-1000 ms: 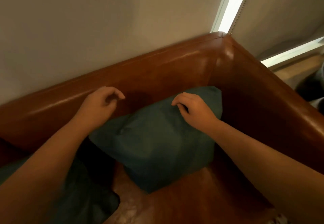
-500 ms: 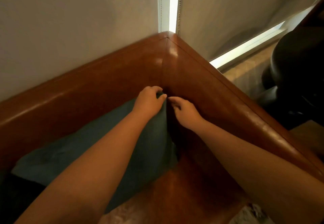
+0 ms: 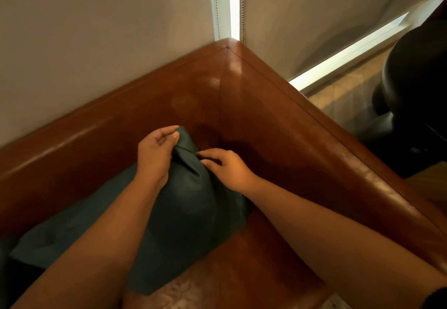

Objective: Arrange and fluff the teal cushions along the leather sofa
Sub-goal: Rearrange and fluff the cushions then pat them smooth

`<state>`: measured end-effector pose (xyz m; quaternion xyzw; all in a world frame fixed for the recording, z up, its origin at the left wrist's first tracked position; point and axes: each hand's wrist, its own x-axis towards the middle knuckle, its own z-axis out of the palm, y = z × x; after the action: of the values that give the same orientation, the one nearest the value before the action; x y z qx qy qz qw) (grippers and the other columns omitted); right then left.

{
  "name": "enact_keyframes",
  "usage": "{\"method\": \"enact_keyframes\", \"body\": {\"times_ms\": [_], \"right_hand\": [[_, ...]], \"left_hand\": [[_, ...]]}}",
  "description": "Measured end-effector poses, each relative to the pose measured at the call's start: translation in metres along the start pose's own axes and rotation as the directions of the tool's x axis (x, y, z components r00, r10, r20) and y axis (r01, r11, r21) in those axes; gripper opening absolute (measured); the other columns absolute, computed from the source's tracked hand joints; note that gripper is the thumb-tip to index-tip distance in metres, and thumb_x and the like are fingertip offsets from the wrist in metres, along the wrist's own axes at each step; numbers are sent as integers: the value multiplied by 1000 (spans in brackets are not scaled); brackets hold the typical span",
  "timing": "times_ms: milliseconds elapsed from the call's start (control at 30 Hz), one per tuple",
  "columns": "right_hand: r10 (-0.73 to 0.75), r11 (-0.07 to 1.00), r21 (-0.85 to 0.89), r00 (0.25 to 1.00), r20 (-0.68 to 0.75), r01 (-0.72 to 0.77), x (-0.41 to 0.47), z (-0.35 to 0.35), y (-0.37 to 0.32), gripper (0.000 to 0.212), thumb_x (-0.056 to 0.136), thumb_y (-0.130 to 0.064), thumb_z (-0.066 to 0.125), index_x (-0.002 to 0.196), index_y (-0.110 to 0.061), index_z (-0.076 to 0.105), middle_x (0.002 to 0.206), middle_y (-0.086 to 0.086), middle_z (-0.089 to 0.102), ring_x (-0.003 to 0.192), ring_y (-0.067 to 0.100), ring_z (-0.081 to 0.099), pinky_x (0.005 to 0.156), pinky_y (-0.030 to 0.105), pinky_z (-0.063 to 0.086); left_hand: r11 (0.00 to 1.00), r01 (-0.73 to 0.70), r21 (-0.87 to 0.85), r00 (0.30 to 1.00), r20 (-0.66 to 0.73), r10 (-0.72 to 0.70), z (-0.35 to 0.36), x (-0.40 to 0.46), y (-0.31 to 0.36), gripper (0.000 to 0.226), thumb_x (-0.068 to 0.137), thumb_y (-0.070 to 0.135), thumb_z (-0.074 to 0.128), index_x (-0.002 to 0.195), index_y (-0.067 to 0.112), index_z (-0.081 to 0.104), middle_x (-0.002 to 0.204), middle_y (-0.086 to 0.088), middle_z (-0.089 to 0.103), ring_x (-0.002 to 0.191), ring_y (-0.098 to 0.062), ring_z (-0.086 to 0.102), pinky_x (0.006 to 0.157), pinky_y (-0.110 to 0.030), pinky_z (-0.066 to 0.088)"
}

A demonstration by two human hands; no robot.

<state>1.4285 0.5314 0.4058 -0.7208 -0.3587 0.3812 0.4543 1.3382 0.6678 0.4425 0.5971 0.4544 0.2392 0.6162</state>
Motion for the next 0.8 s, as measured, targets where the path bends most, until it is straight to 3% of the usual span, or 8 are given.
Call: {"method": "enact_keyframes", "body": {"times_ms": [200, 300, 367, 433, 533, 600, 667, 800], "right_hand": [[-59, 996, -77, 991, -122, 49, 1, 28, -12, 25, 92, -19, 60, 116, -12, 66, 116, 4, 65, 111, 16, 55, 98, 29, 43], [-63, 998, 11, 980, -187, 66, 3, 28, -16, 18, 92, -16, 60, 108, -11, 67, 110, 4, 65, 106, 14, 57, 95, 30, 45], [-20, 987, 151, 974, -224, 55, 6, 19, -18, 19, 93, -15, 58, 109, -9, 66, 111, 5, 65, 106, 14, 58, 95, 28, 46], [51, 963, 269, 981, -186, 0, 7, 5, -17, 24, 97, -15, 52, 117, -9, 63, 116, 4, 65, 108, 13, 60, 94, 26, 47], [171, 851, 515, 982, -83, -104, 2, -11, -8, 25, 100, -20, 46, 119, -16, 62, 113, -2, 66, 103, 10, 63, 88, 24, 51], [203, 771, 624, 978, -49, -129, 1, -15, -3, 23, 99, -20, 46, 115, -18, 64, 115, 0, 67, 105, 13, 64, 90, 29, 52], [205, 760, 639, 977, -60, -121, 1, -12, 0, 22, 98, -21, 49, 115, -20, 64, 117, 1, 67, 106, 13, 64, 90, 29, 52], [179, 864, 497, 973, -148, -83, 5, -1, -1, 27, 92, -24, 60, 119, -22, 63, 120, -3, 64, 108, 12, 62, 89, 30, 54]], "left_hand": [[887, -295, 355, 955, 82, 285, -2, 0, 14, 14, 90, 13, 61, 99, 20, 70, 96, 9, 67, 89, 2, 60, 79, -11, 46], [680, -485, 550, 865, 184, 468, -5, 3, 24, 11, 89, 18, 63, 95, 15, 72, 84, 5, 65, 74, -2, 57, 65, -7, 40], [736, -472, 486, 866, 99, 490, -10, 10, 38, 10, 87, 23, 65, 86, 15, 72, 67, 11, 63, 58, 0, 55, 59, -14, 43], [771, -411, 486, 906, 125, 404, -20, 18, 52, 14, 88, 26, 64, 85, 15, 72, 72, 9, 68, 64, 1, 58, 67, -22, 47], [535, -358, 765, 887, 458, -62, -41, 22, 55, 26, 89, 32, 62, 109, 17, 70, 111, 0, 68, 102, -6, 58, 89, -24, 42], [392, -404, 827, 829, 512, -226, -46, 17, 42, 40, 88, 40, 59, 123, 20, 63, 130, 2, 59, 118, -12, 53, 101, -28, 38], [371, -453, 810, 849, 520, -99, -42, 9, 24, 39, 89, 37, 60, 122, 16, 63, 131, -2, 57, 122, -18, 51, 104, -28, 34], [321, -579, 749, 815, 521, 255, -38, -4, -10, 23, 92, 26, 56, 101, 12, 72, 100, -5, 64, 96, -26, 59, 88, -38, 45]]}}
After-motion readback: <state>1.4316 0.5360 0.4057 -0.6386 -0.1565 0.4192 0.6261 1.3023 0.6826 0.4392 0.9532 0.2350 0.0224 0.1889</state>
